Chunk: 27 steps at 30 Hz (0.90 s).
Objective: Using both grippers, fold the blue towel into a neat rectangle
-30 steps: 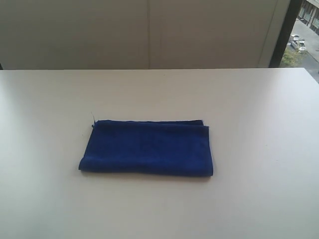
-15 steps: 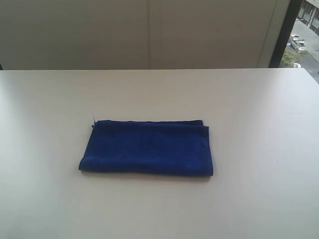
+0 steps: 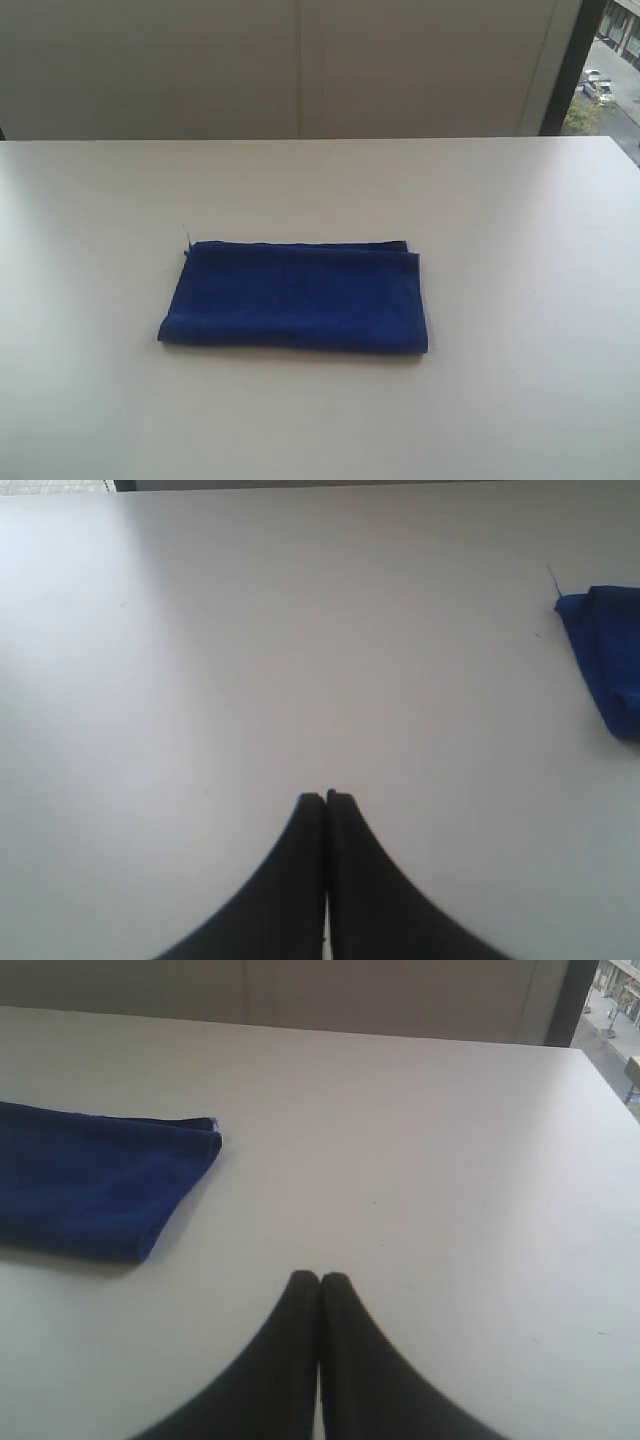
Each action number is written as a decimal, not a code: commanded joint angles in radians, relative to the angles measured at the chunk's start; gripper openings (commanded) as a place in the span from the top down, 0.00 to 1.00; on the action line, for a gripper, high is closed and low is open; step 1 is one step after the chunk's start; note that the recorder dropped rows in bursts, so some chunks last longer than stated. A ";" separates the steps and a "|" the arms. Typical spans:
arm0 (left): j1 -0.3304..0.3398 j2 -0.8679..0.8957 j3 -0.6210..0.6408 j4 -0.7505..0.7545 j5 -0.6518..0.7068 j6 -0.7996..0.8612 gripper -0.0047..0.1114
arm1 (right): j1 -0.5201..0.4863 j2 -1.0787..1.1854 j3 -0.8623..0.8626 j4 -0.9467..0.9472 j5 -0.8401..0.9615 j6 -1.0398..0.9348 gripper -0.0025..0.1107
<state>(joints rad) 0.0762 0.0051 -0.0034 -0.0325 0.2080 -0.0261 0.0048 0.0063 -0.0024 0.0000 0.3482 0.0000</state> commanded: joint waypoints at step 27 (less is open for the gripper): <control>-0.089 -0.005 0.003 0.018 -0.005 0.001 0.96 | 0.004 -0.006 0.002 -0.009 -0.006 0.000 0.98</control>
<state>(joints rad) -0.0053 0.0051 -0.0034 -0.0112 0.2080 -0.0247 0.0048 0.0063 -0.0024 0.0000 0.3482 0.0000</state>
